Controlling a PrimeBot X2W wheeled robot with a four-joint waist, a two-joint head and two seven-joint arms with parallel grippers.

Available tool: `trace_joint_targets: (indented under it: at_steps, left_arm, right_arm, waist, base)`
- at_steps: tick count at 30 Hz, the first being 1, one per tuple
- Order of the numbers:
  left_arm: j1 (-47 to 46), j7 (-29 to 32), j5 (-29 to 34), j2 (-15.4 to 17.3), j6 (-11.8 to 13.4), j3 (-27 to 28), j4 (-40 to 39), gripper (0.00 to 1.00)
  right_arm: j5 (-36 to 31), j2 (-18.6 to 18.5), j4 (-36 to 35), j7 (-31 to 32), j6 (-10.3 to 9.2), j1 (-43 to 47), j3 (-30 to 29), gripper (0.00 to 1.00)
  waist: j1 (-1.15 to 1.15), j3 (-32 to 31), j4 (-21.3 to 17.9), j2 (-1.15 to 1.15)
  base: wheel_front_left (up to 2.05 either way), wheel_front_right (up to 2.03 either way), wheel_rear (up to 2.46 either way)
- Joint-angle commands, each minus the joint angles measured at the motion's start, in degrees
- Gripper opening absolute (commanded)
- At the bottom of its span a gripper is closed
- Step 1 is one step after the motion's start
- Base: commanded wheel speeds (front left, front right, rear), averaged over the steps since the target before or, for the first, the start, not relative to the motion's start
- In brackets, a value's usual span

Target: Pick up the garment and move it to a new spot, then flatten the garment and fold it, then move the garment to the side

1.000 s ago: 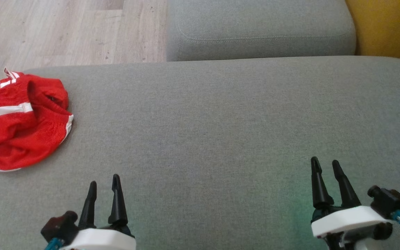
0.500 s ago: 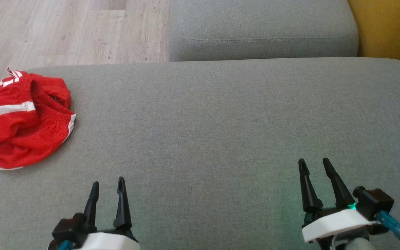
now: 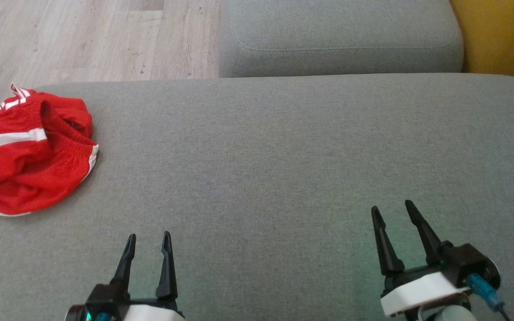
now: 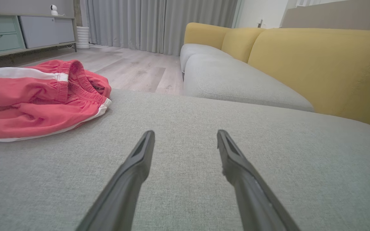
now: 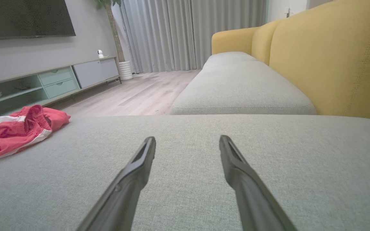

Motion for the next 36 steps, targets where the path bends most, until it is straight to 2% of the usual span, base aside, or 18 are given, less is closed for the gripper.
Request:
trace_joint_targets:
  at_steps: [1, 25, 29, 36]
  left_arm:
    - [-1.13, -1.17, 1.99, 0.25, 0.56, 0.91, -1.31, 1.0]
    - [-1.82, -1.46, 1.37, 0.47, 1.27, 0.22, 0.08, 1.0]
    - [-2.33, -1.44, 1.38, 0.54, 1.47, -0.03, -0.08, 1.0]
    - [-2.48, -1.27, 1.29, 0.95, 1.87, -0.17, -0.47, 1.0]
  right_arm:
    - [-2.42, -0.55, -2.16, -1.42, -0.04, -0.81, 1.93, 1.0]
    - [-4.05, -0.56, -2.17, -1.78, -0.04, -0.59, 1.25, 1.0]
    - [-3.29, -0.56, -2.61, -1.78, -0.04, -0.22, 0.94, 1.0]
    - [-3.69, -0.56, -3.36, -1.78, -0.04, 0.06, 0.6, 1.0]
  waist:
    - [0.0, 0.03, 0.07, 0.0]
    - [0.0, 0.3, 1.1, 0.0]
    - [0.0, 0.28, 3.87, 0.0]
    - [0.0, 0.42, 12.79, 0.0]
  base:
    - [0.0, 0.0, 0.0]
    - [0.0, 0.0, 0.0]
    - [0.0, 0.0, 0.0]
    - [0.0, 0.0, 0.0]
